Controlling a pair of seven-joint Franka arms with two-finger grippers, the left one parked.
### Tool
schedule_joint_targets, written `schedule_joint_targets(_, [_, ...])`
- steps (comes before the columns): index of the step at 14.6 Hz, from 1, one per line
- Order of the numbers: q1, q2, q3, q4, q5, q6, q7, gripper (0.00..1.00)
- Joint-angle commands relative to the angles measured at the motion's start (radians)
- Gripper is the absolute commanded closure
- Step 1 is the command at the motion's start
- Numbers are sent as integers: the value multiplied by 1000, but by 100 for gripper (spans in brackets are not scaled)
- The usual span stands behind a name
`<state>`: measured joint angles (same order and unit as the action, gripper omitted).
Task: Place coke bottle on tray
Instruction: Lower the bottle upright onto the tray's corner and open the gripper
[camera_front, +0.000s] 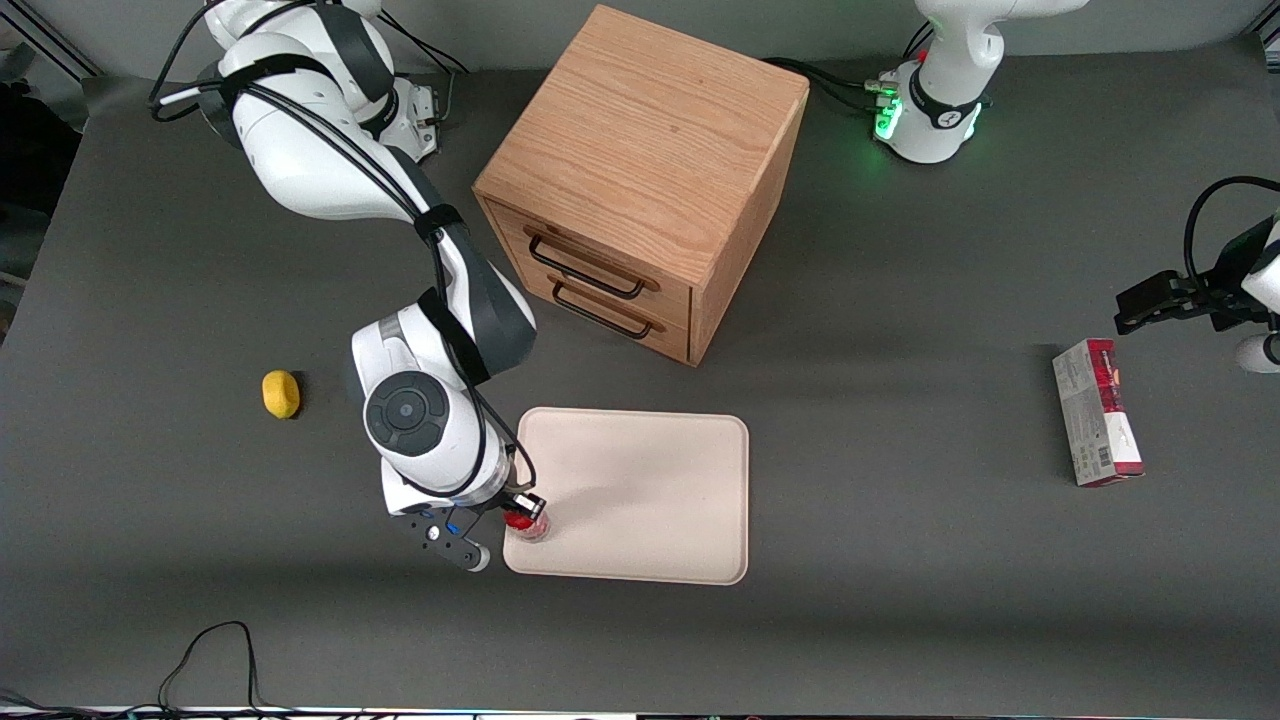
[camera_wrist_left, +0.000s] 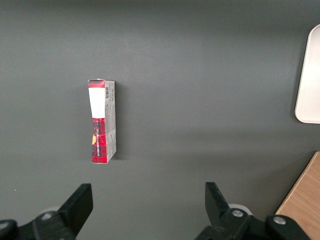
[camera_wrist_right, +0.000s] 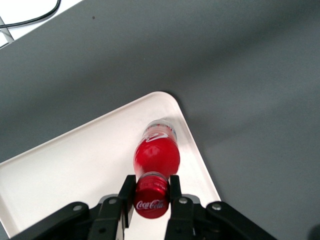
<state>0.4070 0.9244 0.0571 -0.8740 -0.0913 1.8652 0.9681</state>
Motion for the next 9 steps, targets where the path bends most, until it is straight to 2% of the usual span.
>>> schedule_joint_targets(1, [9, 20, -2, 46, -42, 9, 29, 3])
schedule_joint_targets(3, [15, 20, 1, 44, -68, 12, 31, 0])
schedule_joint_targets(9, [7, -2, -3, 43, -67, -6, 23, 0])
